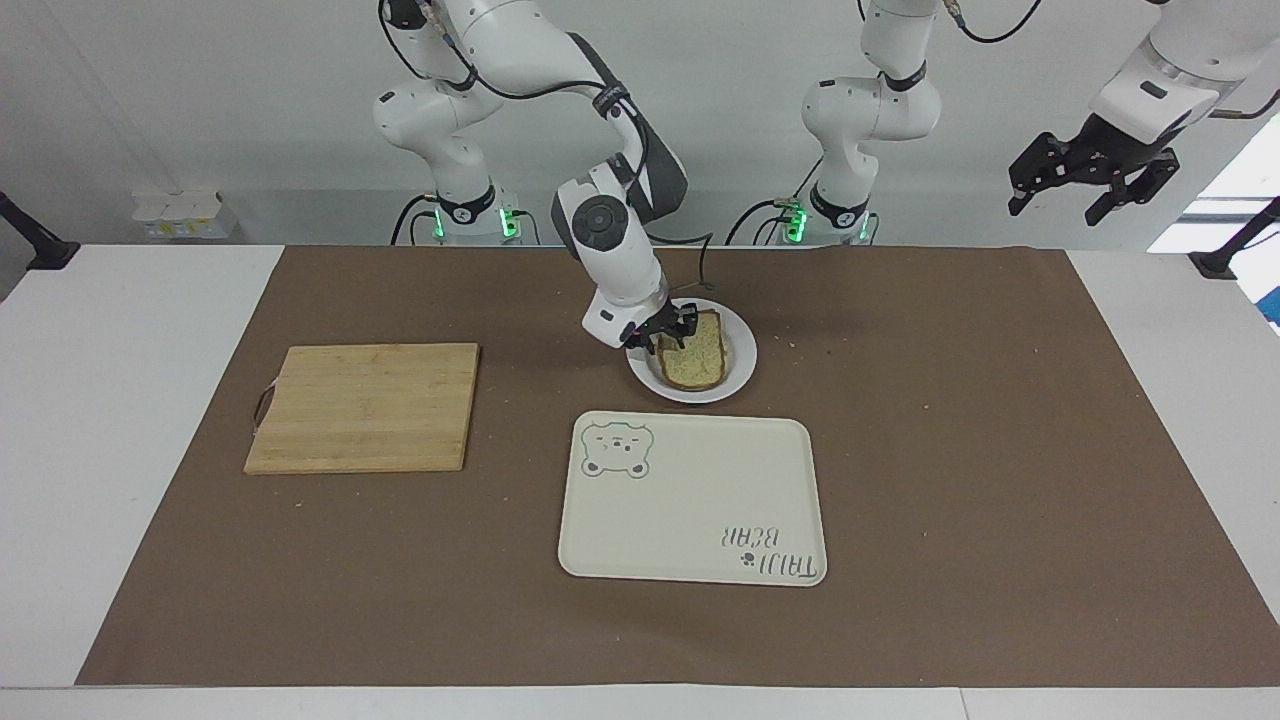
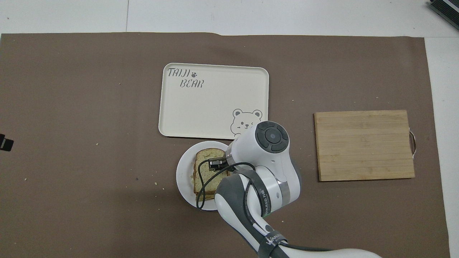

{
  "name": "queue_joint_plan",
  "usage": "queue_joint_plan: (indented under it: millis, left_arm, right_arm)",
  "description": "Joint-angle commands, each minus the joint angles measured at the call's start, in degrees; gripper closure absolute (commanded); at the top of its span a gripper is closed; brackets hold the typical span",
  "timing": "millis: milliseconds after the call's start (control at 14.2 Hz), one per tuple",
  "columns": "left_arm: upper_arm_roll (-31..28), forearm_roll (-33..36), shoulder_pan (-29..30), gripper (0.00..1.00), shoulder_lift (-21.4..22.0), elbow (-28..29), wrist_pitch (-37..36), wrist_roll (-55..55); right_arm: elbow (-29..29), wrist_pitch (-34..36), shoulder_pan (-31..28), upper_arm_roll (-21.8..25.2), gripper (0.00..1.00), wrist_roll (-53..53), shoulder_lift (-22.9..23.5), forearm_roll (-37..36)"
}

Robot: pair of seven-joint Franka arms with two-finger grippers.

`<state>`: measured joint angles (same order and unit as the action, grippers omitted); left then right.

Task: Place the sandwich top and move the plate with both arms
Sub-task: 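Lower the bread onto the egg toast and open the right gripper, then withdraw the right gripper while the left gripper reaches toward the plate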

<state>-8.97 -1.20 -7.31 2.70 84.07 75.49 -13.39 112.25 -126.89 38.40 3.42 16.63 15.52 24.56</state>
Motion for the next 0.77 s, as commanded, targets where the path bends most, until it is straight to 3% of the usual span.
queue_joint_plan:
  millis: [0,351,702]
  left_arm:
    - [-0.35,-1.08,-0.95,0.00,3.36,4.78,2.11,0.30]
    - [-0.35,-5.65,-0.69,0.00,5.11,8.81,5.62,0.03]
    - [-0.26,-13.90,-1.04,0.00,13.46,26.55,14.05,0.12]
  right_arm:
    - [-1.24,-0.99,-0.87,0.44,0.00,-0.28,0.21,0.49]
    - [-2.48,-0.12,-8.68,0.54,0.00,-0.81,-3.47,-11.26]
    - [-3.52,1.89,-18.26,0.62,0.00,-5.79,-6.47,-12.60]
